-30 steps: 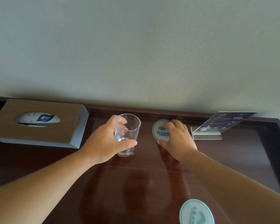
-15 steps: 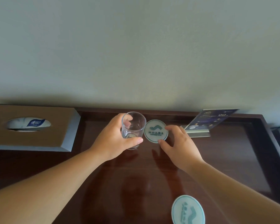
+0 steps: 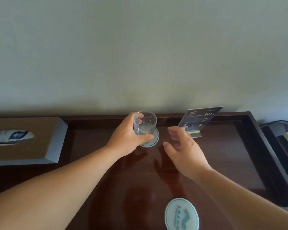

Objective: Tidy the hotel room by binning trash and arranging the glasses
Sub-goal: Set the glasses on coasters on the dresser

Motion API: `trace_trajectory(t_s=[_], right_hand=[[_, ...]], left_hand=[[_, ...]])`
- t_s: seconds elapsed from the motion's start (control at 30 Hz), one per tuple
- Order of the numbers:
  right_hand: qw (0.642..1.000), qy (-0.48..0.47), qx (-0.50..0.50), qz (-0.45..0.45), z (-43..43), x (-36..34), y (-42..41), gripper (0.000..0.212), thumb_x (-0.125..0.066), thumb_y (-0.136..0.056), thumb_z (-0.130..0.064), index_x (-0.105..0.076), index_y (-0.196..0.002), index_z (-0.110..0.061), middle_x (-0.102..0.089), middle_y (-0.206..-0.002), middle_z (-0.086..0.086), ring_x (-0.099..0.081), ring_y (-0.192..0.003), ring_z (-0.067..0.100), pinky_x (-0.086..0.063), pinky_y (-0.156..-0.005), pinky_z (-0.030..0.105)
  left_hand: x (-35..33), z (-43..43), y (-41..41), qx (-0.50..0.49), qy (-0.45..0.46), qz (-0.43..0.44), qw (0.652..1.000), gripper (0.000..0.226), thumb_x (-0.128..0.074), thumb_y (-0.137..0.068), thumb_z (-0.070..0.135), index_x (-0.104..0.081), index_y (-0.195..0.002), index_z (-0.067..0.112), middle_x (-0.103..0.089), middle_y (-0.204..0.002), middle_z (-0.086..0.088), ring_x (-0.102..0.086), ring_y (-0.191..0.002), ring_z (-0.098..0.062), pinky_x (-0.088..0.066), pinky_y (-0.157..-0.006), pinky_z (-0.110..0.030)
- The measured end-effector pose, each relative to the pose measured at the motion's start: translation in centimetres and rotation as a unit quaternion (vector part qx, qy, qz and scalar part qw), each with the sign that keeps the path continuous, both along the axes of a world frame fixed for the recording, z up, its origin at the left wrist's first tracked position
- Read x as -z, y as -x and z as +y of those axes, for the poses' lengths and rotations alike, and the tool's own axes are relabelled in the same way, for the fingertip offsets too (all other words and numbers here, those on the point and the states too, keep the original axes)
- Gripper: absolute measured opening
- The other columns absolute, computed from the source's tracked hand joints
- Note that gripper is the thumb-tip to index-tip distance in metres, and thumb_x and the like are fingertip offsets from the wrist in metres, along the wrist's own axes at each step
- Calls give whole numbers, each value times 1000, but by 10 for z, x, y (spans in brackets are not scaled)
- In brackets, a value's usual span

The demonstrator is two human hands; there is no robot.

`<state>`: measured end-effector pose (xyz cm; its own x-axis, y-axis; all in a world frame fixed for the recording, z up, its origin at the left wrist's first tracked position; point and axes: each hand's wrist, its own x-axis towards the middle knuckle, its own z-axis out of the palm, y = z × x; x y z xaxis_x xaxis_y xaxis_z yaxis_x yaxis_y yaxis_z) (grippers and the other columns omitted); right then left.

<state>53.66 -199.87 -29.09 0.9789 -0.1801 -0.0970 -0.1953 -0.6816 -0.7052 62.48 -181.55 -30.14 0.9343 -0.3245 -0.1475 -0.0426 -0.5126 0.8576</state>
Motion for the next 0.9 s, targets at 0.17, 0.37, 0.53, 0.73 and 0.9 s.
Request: trace_trajectory(t_s=[0.17, 0.37, 0.53, 0.73, 0.9], right_hand=[[1000, -6, 4, -9, -7, 2, 5, 45, -61, -88, -35, -46, -130, -31, -56, -127, -14, -52, -115, 0, -49, -96, 30], [1000, -18, 5, -12, -10, 6, 8, 43, -62, -87, -34, -48, -128, -32, -57, -121, -15, -54, -111, -1, -49, -94, 27], [1000, -23, 6, -13, -12, 7, 9, 43, -62, -87, -33, -49, -127, -33, -58, -118, -15, -54, -109, -1, -49, -94, 26], [1000, -23, 2, -8, -13, 7, 11, 43, -62, -88, -33, -49, -128, -32, -58, -118, -15, -54, -108, -3, -48, -93, 21], [1000, -21, -4, -11, -13, 5, 11, 43, -62, -88, -33, -49, -128, -32, -58, -117, -15, -54, -108, -2, -48, -93, 22]], left_hand=[[8, -9, -2, 0, -2, -10, 1000, 68, -84, -69, 35, -43, -123, 40, -50, -112, 27, -51, -112, 1, -46, -99, -31], [13, -13, -4, -10, -10, -10, 1000, 72, -83, -69, 38, -42, -128, 37, -49, -114, 26, -52, -113, -2, -45, -97, -27], [17, -16, -4, -12, -5, -13, 1000, 73, -82, -69, 38, -43, -129, 34, -49, -118, 20, -50, -116, -3, -44, -98, -27], [21, -16, -2, -16, 4, -15, 1000, 74, -83, -70, 35, -41, -131, 34, -49, -126, 17, -48, -119, -2, -43, -99, -24], [23, -15, -3, -13, 3, 0, 1000, 80, -83, -68, 37, -38, -134, 36, -46, -131, 9, -47, -121, -6, -43, -102, -29]])
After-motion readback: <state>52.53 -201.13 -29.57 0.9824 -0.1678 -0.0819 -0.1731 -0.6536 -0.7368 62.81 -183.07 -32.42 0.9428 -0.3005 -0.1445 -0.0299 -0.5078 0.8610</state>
